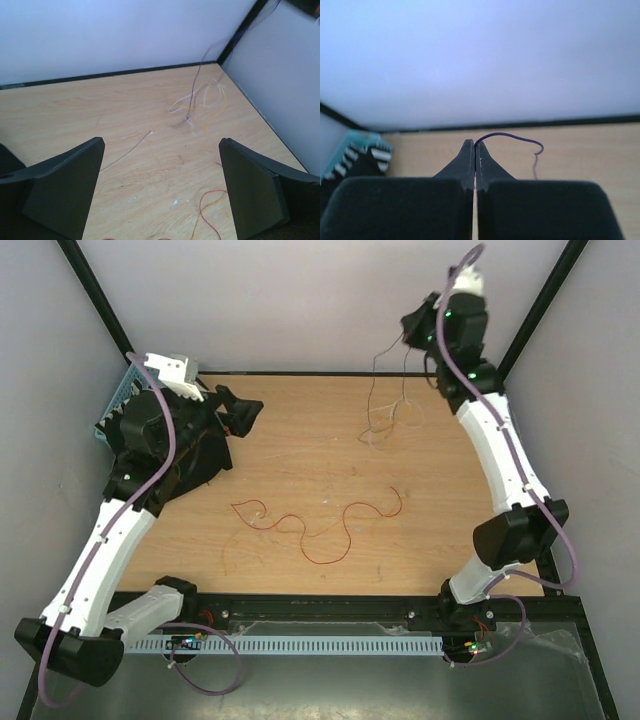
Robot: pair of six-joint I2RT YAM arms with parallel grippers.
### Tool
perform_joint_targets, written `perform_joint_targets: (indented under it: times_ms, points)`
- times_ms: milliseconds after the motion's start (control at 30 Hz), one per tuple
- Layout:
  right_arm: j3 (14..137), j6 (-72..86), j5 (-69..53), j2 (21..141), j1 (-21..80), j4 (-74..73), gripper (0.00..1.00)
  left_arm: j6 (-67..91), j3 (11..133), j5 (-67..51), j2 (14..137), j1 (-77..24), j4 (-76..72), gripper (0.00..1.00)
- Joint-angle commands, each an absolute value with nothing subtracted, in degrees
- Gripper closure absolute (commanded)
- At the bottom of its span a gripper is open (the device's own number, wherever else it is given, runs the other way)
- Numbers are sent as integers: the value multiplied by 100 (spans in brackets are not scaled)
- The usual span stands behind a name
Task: Zip-tie the wires
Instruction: Pick up the cable at the center of the board.
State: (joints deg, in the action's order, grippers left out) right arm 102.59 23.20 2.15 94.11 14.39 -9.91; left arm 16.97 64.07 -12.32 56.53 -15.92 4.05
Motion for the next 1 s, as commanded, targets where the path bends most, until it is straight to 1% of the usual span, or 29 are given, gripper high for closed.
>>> perform_joint_targets:
  times_ms: [0, 200, 367, 500, 700, 867, 967]
  points:
    - [11484, 2119, 244, 9544, 1113, -1430, 100, 1833, 6518, -1823, 5985, -1574, 195, 1]
    - [12878, 1826, 132, 9777, 1062, -1415, 100, 1823, 6513, -2272, 6387, -1578, 3, 1]
    - [13352, 1706, 134, 9782, 1061, -1415, 100, 1809, 6514, -2501, 6707, -1659, -238, 1]
    - [13030, 1742, -38, 9544, 1060, -1415, 100, 1720, 6525, -2690, 6969, -1928, -654, 1]
    - [12403, 1728, -69, 9032, 1056, -1426, 100, 1300, 6795, -2682, 7404, -2669, -1144, 1]
    - [11922, 1848, -159, 8529, 1063, -1439, 100, 1078, 6956, -2010, 7966, -3170, -1801, 1]
    - [11645, 1896, -263, 8177, 1061, -1442, 100, 1282, 7003, -1636, 8394, -3466, -2404, 1]
